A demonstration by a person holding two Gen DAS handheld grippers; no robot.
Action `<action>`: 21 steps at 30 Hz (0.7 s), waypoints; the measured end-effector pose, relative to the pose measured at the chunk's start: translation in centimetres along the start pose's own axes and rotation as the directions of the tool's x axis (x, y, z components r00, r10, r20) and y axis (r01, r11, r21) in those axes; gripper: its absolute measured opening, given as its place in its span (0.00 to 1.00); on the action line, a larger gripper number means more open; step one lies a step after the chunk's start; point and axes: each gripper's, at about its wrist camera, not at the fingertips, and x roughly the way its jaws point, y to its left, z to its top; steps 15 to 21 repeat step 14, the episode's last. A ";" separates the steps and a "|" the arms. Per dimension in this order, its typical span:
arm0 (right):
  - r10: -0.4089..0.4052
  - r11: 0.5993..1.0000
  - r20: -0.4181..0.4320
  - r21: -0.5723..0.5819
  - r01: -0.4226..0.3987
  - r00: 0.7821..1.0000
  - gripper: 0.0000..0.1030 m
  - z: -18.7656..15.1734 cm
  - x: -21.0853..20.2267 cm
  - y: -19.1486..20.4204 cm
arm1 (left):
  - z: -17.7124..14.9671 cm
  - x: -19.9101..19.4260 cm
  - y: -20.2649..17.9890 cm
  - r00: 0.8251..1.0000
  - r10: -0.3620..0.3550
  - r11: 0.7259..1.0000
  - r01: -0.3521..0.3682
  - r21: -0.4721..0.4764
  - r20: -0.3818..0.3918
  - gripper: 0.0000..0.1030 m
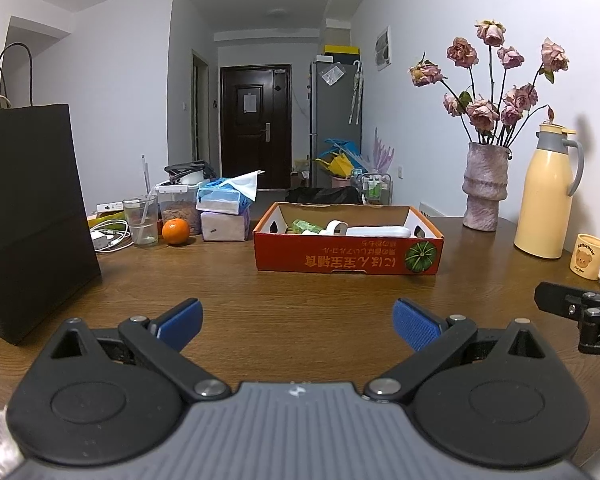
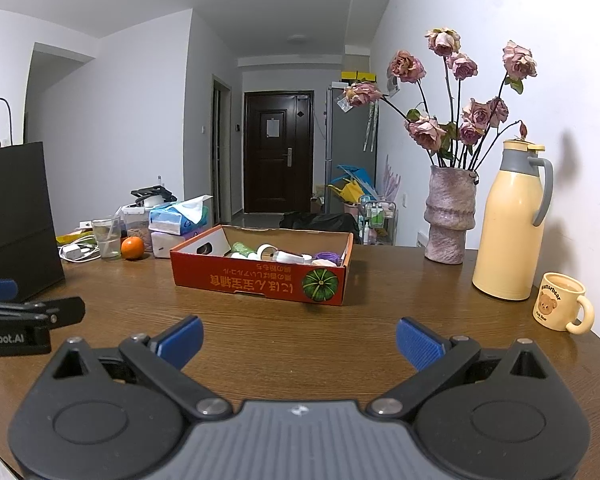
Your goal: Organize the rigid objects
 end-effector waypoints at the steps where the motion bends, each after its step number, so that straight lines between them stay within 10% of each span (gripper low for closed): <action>1: 0.001 1.000 -0.001 -0.001 -0.001 1.000 1.00 0.0 0.0 0.0 | 0.0 0.1 -0.1 1.000 0.002 1.000 -0.002 0.000 0.000 1.00; 21: 0.003 1.000 -0.014 -0.004 -0.003 1.000 1.00 -0.2 0.4 0.3 | -0.3 0.3 0.3 1.000 -0.022 1.000 0.022 -0.019 -0.007 1.00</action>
